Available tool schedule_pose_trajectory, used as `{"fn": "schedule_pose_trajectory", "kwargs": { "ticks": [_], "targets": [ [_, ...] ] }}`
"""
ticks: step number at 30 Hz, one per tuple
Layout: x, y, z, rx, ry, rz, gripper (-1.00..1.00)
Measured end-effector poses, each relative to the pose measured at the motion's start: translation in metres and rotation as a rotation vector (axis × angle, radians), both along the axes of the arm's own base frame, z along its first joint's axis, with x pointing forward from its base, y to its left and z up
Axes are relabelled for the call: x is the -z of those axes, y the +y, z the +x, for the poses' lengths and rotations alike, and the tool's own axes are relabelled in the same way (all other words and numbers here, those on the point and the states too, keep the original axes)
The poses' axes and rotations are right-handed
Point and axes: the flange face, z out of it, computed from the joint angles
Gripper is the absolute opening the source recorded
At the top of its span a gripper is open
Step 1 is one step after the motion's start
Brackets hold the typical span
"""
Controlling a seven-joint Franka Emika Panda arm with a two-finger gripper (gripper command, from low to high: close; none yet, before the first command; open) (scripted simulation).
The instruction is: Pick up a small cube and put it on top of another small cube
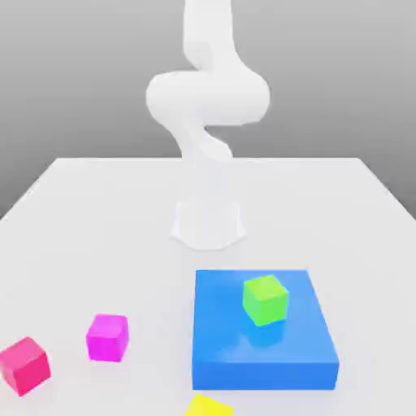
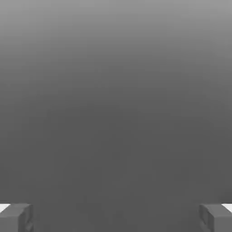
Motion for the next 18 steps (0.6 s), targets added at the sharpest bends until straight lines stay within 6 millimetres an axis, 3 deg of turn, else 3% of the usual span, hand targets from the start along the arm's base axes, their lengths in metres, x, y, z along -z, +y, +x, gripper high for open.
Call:
{"fn": "schedule_pose_trajectory", "kwargs": {
  "ticks": [4,9,14,18],
  "targets": [
    [0.059,-0.037,0.046,0.073,0.107,0.044,0.0],
    [0.139,-0.086,0.085,0.172,0.233,0.094,0.0],
    [0.226,-0.136,0.104,0.278,0.357,0.142,0.0],
    [0.299,-0.18,0.103,0.378,0.455,0.178,0.0]
  ]
}}
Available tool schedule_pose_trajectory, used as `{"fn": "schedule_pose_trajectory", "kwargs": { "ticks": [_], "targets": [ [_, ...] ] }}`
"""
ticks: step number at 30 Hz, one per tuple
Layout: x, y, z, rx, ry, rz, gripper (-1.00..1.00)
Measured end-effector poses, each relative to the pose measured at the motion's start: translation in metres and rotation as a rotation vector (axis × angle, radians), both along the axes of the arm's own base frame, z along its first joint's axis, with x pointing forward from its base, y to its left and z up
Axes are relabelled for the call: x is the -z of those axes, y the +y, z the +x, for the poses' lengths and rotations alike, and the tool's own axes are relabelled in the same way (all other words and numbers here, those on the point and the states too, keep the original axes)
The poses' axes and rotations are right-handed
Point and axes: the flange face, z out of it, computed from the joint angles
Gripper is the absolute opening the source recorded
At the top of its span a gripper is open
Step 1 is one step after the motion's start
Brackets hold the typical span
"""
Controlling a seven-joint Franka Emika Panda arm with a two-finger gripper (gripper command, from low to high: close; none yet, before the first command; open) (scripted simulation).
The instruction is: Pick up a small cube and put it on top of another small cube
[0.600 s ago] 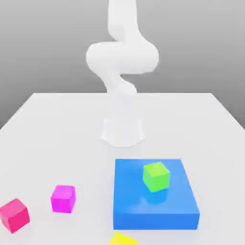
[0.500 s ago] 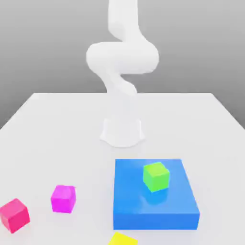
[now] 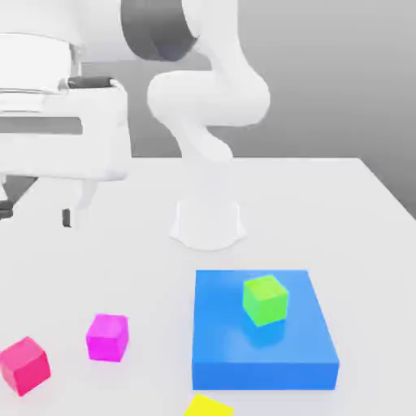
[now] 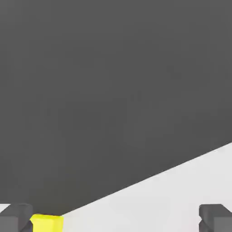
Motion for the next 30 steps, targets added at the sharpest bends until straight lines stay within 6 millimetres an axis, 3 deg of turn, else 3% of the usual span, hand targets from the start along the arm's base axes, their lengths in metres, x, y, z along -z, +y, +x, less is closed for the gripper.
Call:
{"fn": "schedule_pose_trajectory", "kwargs": {
  "ticks": [5,9,14,15,22,26,30],
  "targets": [
    [0.091,-0.045,-0.018,0.11,0.126,0.035,0.0],
    [0.162,-0.074,-0.046,0.196,0.228,0.058,0.0],
    [0.235,-0.083,-0.055,0.221,0.257,0.062,0.0],
    [0.244,-0.083,-0.056,0.222,0.258,0.063,-1.0],
    [0.244,-0.083,-0.056,0.222,0.259,0.063,-1.0],
    [0.196,-0.083,-0.056,0.222,0.258,0.063,-1.0],
    [0.166,-0.049,-0.068,0.061,0.258,0.058,-1.0]
  ]
}}
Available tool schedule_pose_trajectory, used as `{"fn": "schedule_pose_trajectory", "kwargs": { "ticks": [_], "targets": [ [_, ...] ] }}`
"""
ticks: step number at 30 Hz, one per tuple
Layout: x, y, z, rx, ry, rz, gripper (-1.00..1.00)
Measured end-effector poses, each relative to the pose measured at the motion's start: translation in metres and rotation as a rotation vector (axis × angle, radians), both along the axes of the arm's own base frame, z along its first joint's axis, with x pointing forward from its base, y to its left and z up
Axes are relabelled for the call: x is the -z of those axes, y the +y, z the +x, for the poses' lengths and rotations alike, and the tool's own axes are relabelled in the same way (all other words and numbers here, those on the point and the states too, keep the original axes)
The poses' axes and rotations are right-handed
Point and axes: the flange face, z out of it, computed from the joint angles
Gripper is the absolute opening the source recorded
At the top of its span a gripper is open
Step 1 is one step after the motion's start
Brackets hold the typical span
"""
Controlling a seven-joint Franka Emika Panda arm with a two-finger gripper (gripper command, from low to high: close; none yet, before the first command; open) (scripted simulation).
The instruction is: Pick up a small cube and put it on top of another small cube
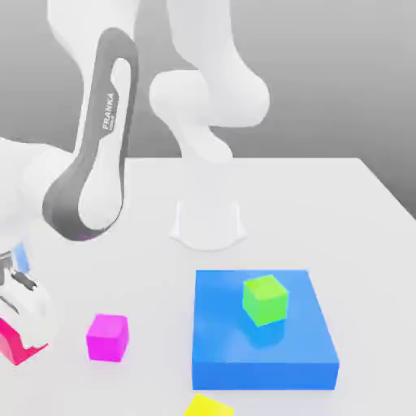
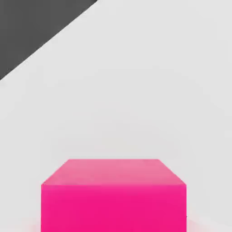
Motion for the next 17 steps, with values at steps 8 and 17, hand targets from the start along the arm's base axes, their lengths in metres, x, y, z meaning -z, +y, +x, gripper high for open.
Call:
{"fn": "schedule_pose_trajectory", "kwargs": {
  "ticks": [8,17],
  "targets": [
    [-0.031,0.081,-0.041,-0.421,0.0,-0.012,-1.0],
    [0.025,0.084,-0.046,-0.446,0.002,-0.015,1.0]
  ]
}}
